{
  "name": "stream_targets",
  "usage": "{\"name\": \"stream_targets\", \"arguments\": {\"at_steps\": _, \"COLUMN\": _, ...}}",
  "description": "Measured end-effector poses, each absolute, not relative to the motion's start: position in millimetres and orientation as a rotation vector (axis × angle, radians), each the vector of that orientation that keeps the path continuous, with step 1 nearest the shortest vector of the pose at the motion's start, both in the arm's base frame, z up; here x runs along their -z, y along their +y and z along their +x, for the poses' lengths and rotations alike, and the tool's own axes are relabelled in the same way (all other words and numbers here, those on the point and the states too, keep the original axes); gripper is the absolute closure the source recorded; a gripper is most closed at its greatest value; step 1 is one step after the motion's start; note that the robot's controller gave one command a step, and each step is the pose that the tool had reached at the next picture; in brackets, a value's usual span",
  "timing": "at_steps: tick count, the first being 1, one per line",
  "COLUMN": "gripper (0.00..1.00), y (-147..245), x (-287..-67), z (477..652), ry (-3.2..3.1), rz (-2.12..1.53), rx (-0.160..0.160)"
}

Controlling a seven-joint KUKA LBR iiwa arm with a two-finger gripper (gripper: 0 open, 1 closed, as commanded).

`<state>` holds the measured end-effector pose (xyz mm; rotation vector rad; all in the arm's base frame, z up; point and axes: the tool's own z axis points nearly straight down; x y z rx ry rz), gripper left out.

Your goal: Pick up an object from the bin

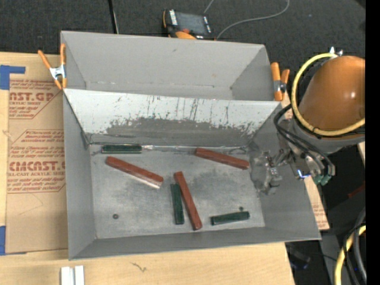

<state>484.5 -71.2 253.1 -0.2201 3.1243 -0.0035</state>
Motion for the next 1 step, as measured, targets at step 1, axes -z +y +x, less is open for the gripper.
{"name": "stream_targets", "arguments": {"at_steps": 1, "gripper": 1.0, "y": -22.0, "x": -185.4, "z": 497.6, "ry": 3.089, "rz": -0.583, "rx": -0.004}}
